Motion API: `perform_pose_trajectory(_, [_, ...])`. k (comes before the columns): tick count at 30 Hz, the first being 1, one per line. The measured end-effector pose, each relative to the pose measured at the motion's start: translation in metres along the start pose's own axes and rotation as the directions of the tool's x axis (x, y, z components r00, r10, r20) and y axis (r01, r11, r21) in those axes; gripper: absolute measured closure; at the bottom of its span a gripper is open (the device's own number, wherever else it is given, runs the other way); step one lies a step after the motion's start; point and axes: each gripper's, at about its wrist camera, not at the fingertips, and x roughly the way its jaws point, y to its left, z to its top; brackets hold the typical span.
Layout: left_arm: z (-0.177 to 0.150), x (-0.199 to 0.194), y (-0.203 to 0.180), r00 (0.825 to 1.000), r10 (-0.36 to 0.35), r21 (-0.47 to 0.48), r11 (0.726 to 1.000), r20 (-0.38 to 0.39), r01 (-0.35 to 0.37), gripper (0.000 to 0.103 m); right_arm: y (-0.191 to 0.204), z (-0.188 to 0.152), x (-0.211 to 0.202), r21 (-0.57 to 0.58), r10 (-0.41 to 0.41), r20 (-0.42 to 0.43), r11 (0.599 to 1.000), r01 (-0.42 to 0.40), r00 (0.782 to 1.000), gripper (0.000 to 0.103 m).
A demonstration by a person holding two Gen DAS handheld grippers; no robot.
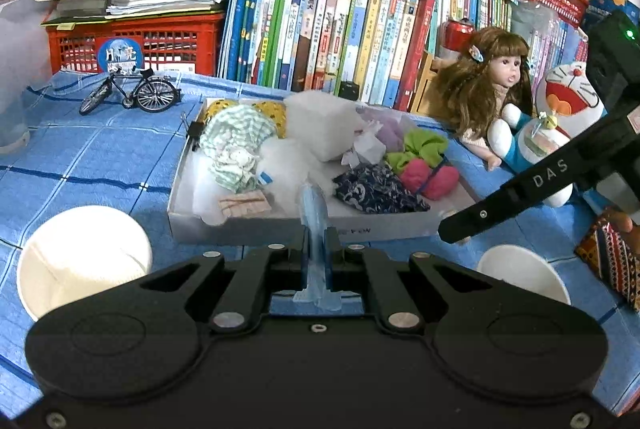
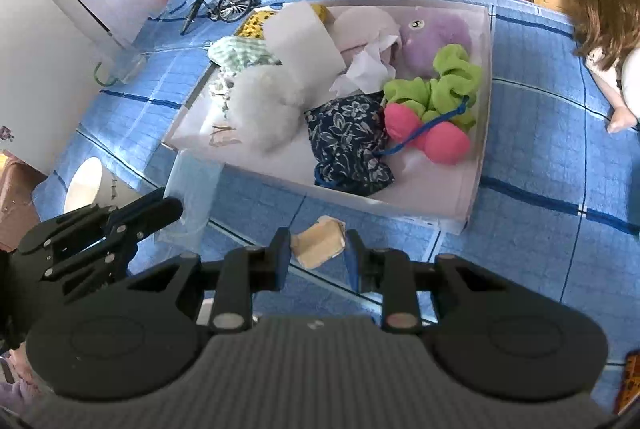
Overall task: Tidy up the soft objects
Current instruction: 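Drop the packet from the left tool while the right tool drops the sponge into the box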
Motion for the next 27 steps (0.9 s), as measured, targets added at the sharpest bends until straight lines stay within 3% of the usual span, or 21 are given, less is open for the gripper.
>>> perform_pose_trajectory(12, [0.028, -0.002, 0.009, 0.993, 0.100, -0.004, 0.995, 0.060, -0.100, 0.096, 0.009, 0.026, -0.017, -0.026, 0.050, 0.088, 0.999, -0.048, 0.995, 0.070])
perform_pose_trajectory(19, [0.042, 0.016, 0.024, 0.983, 0.173, -0.016, 0.985, 0.064, -0.172, 0.095, 0.013, 0.044, 0.018, -0.042, 0.086, 0.073, 0.996, -0.083, 0.994, 0.070])
perform_pose_trajectory(27, [0.038, 0.041, 0.030, 0.972, 0.234, -0.019, 0.972, 0.018, -0.234, 0.094, 0.014, 0.055, 0.057, -0.071, 0.067, 0.042, 0.995, -0.064, 0.997, 0.069])
